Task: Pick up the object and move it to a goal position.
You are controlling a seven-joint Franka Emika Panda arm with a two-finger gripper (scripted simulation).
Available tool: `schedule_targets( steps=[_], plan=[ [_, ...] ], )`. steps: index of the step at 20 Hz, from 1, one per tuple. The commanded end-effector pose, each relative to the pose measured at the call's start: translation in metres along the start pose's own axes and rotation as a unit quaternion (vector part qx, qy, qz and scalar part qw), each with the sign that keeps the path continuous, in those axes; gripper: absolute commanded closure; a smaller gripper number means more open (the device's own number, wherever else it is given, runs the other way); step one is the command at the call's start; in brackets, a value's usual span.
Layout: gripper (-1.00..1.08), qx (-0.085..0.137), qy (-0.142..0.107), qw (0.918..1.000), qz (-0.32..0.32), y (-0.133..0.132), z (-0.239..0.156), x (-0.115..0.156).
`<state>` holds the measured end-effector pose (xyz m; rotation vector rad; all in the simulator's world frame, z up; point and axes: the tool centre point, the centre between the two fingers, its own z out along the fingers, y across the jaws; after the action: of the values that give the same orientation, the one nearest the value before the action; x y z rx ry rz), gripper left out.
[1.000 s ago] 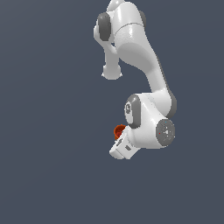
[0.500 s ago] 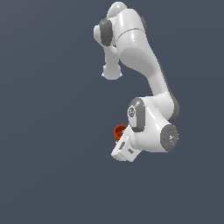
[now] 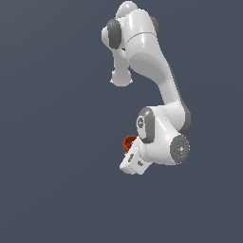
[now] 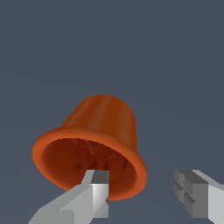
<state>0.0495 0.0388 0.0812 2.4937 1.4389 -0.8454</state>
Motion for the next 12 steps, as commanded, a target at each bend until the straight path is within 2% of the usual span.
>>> schedule_targets(
  steps=[1,8,9,12],
  plan=[
    [-0.20,0.000,0.000,1.0000,0.000,0.000,0.008,0.000],
    [-0.20,0.000,-0.001,1.0000,-0.001,0.000,0.019,0.000],
    [1.08,0.000,-0.001,1.0000,-0.001,0.000,0.019,0.000],
    [1.08,0.000,-0.001,1.0000,-0.001,0.000,0.019,0.000]
  ],
)
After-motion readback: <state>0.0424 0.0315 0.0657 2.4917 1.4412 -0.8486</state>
